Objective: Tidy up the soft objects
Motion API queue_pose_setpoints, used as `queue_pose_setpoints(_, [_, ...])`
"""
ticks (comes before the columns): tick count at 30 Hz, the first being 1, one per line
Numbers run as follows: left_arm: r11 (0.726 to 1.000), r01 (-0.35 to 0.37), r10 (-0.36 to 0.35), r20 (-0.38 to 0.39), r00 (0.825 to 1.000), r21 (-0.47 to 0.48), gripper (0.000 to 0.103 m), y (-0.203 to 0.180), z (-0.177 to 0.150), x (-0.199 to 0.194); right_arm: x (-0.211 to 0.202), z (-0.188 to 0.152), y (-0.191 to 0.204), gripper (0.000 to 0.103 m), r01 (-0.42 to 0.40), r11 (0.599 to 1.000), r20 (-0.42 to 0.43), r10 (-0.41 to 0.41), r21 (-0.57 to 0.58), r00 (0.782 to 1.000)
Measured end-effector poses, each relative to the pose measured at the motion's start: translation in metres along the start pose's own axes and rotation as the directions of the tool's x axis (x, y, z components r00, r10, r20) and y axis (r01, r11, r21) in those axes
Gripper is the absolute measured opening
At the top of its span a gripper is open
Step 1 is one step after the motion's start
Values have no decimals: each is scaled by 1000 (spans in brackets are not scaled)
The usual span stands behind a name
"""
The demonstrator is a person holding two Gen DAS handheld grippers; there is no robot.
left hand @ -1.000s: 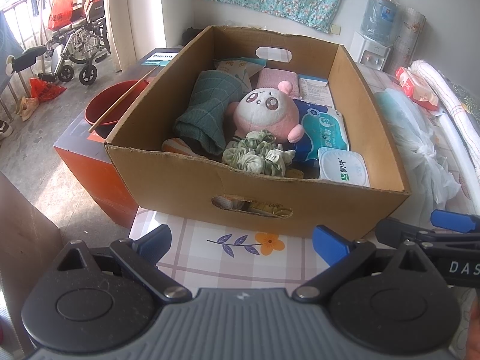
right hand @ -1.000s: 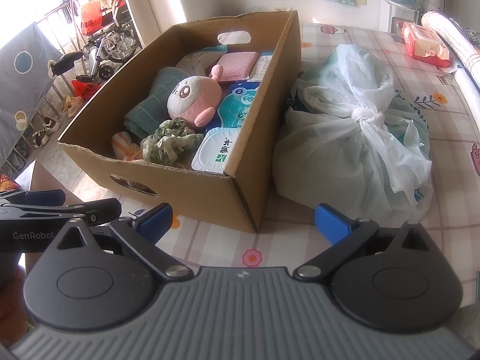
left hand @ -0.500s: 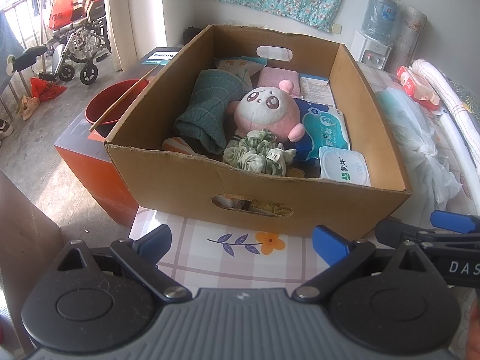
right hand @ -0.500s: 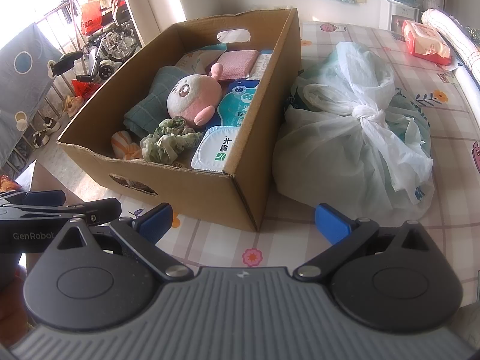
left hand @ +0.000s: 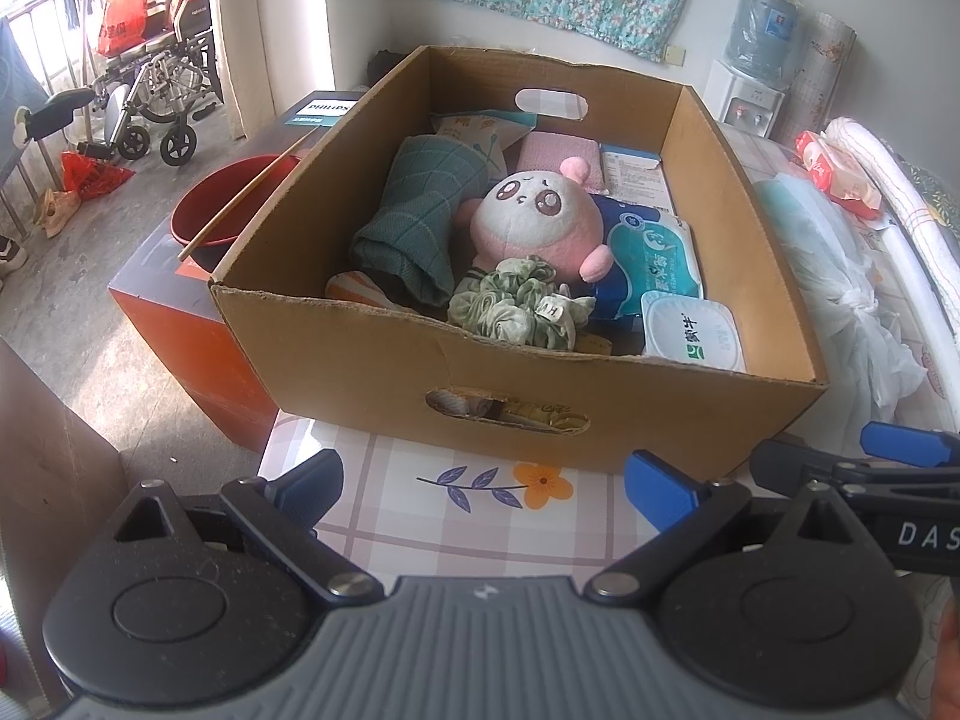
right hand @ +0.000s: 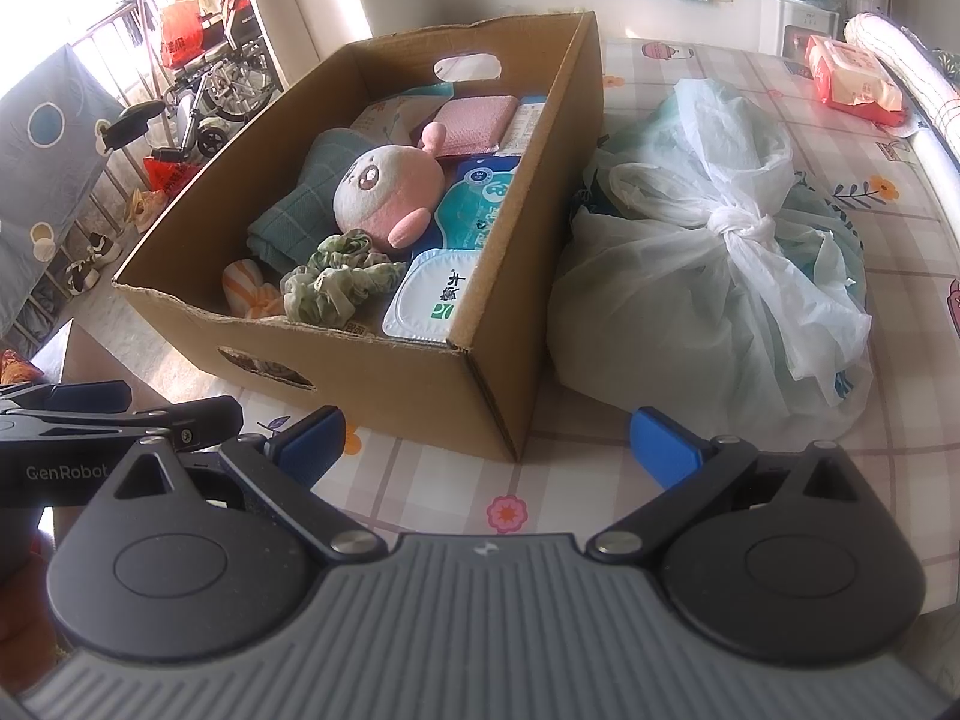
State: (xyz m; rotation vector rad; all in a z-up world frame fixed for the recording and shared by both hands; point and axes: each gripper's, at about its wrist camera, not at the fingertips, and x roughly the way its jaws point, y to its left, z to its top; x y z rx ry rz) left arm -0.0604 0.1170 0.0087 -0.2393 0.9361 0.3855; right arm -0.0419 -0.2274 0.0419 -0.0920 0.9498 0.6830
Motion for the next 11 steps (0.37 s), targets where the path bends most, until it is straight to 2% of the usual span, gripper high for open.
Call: queue_pose_setpoints(11, [1000,-5,5,-2,1000,-2,101,2,-1,1,2,2,0,102,-3,1000,-4,3,1,1000])
